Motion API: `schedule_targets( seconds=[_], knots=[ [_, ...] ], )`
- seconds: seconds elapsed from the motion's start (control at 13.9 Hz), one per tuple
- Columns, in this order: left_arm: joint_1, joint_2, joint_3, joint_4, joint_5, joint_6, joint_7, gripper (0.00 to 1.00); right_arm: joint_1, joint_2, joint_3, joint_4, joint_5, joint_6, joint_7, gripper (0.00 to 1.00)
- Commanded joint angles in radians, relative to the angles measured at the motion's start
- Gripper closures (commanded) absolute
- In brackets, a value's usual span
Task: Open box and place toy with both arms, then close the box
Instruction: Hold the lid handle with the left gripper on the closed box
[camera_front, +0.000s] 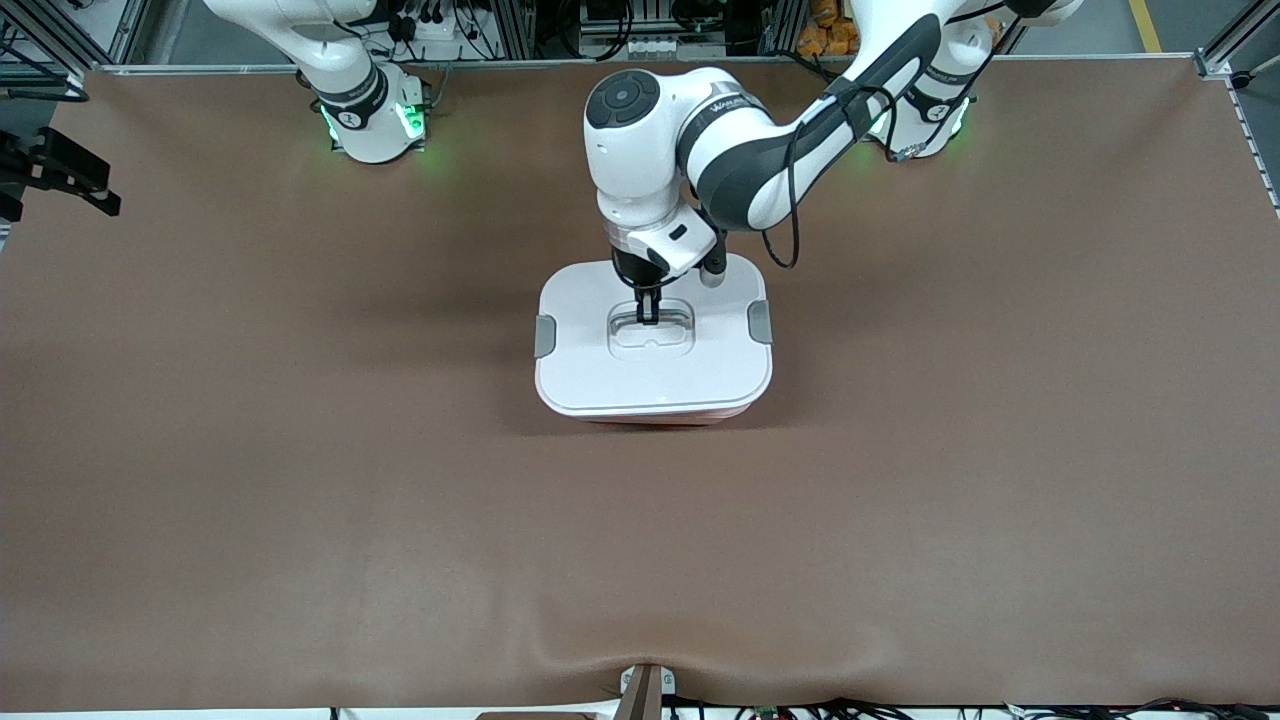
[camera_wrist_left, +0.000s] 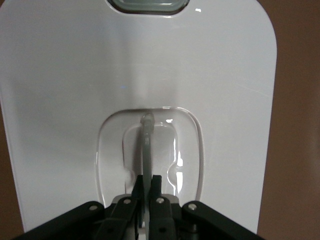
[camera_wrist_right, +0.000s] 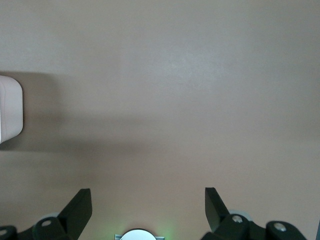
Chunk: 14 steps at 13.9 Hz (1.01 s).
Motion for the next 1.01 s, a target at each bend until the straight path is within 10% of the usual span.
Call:
schedule_targets(
  seconds=[0.0, 0.94],
  knots=[
    [-0.016, 0.019, 0.006, 0.028, 0.029, 0.014, 0.004, 1.00, 0.006, 0.008, -0.024, 0.025, 0.018, -0.024, -0.003, 0.00],
    [-0.014, 0.039, 0.006, 0.014, 0.029, 0.022, 0.033, 1.00, 0.007, 0.008, -0.026, 0.025, 0.024, -0.025, 0.003, 0.00]
  ],
)
